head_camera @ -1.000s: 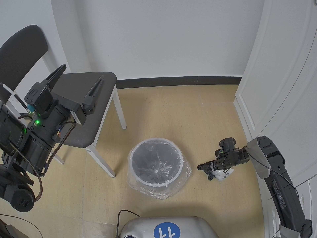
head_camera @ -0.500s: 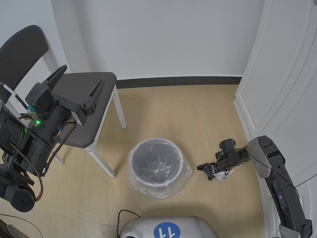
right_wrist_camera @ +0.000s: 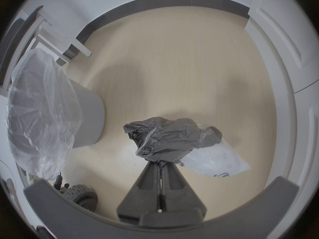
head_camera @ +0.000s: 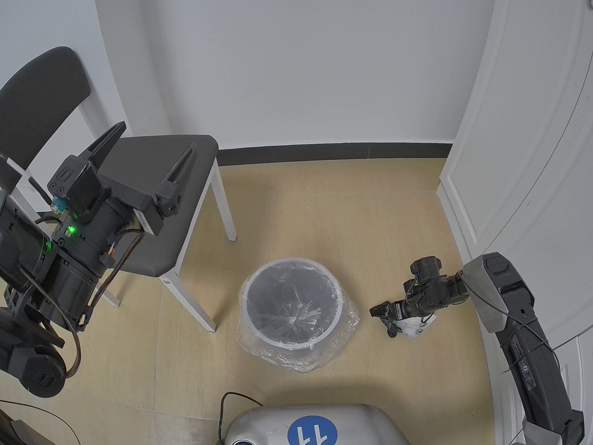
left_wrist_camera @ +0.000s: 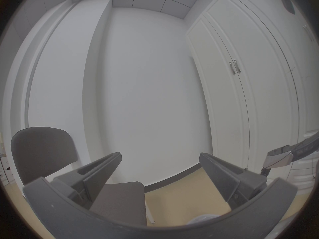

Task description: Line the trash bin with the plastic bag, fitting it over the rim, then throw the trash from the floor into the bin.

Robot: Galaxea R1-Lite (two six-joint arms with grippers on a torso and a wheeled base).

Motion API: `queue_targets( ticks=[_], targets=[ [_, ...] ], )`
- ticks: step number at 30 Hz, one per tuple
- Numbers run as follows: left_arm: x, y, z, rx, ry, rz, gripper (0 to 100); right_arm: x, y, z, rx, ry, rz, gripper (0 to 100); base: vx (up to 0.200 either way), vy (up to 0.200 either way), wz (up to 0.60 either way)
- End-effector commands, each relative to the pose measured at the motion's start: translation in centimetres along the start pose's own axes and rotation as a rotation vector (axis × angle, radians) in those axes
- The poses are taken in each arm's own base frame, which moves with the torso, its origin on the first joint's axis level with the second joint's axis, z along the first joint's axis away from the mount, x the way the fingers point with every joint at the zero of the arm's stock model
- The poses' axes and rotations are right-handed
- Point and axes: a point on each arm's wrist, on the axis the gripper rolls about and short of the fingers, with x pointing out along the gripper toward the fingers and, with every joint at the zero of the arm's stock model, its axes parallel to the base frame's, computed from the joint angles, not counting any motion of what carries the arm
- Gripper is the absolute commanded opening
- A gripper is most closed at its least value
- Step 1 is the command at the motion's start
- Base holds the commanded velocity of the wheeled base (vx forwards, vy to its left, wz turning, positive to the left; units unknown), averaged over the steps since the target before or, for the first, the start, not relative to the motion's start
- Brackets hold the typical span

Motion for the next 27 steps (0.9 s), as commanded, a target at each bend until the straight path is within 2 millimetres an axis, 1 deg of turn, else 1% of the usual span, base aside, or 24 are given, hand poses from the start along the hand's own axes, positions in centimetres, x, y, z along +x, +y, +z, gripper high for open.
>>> queue_targets(
  ticks=[1, 2, 3, 6, 8, 9, 10, 12, 13, 19, 24, 26, 27],
  targets=[
    [-0.2, -0.3, -0.1, -0.004, 0.006, -0.014, 100, -1.0, -0.2, 1.5, 0.011, -0.067, -0.021, 0, 0.000, 0.000, 0.00],
    [-0.2, -0.4, -0.2, -0.005, 0.010, -0.018, 100, -1.3, -0.3, 2.0, 0.024, -0.095, -0.022, 0, 0.000, 0.000, 0.00],
    [-0.2, -0.4, -0.2, -0.005, 0.010, -0.018, 100, -1.3, -0.3, 2.0, 0.024, -0.095, -0.022, 0, 0.000, 0.000, 0.00],
    [-0.3, -0.5, -0.3, -0.005, 0.015, -0.023, 100, -3.5, 0.2, 3.4, 0.106, -0.173, 0.000, 0, 0.000, 0.000, 0.00],
    [-0.3, -0.5, -0.2, -0.006, 0.011, -0.021, 100, -4.5, 0.4, 4.1, 0.142, -0.205, 0.033, 0, 0.000, 0.000, 0.00],
    [-0.3, -0.5, -0.2, -0.006, 0.011, -0.021, 100, -4.5, 0.4, 4.1, 0.142, -0.205, 0.033, 0, 0.000, 0.000, 0.00],
    [-0.3, -0.5, -0.1, -0.007, 0.007, -0.023, 100, -5.6, 0.4, 4.7, 0.172, -0.232, 0.054, 0, 0.000, 0.000, 0.00],
    [-0.4, -0.5, 0.0, -0.005, 0.004, -0.023, 100, -6.4, 0.2, 5.0, 0.190, -0.247, 0.060, 0, 0.000, 0.000, 0.00],
    [-0.4, -0.5, 0.0, -0.006, 0.005, -0.025, 100, -7.2, 0.3, 5.3, 0.204, -0.258, 0.070, 0, 0.000, 0.000, 0.00],
    [-0.4, -0.6, -0.2, -0.005, 0.013, -0.028, 100, -10.4, 0.8, 6.4, 0.271, -0.323, 0.142, 0, 0.000, 0.000, 0.00],
    [-0.6, -0.3, 0.5, -0.004, -0.014, -0.018, 100, -14.4, 1.8, 7.4, 0.279, -0.427, 0.171, 0, 0.000, 0.000, 0.00],
    [-0.7, -0.3, 0.8, -0.004, -0.022, -0.016, 100, -16.6, 2.5, 8.1, 0.262, -0.487, 0.186, 0, 0.000, 0.000, 0.00],
    [-0.6, -0.2, 0.9, -0.005, -0.027, -0.014, 100, -18.3, 3.2, 8.4, 0.251, -0.525, 0.199, 0, 0.000, 0.000, 0.00]
  ],
)
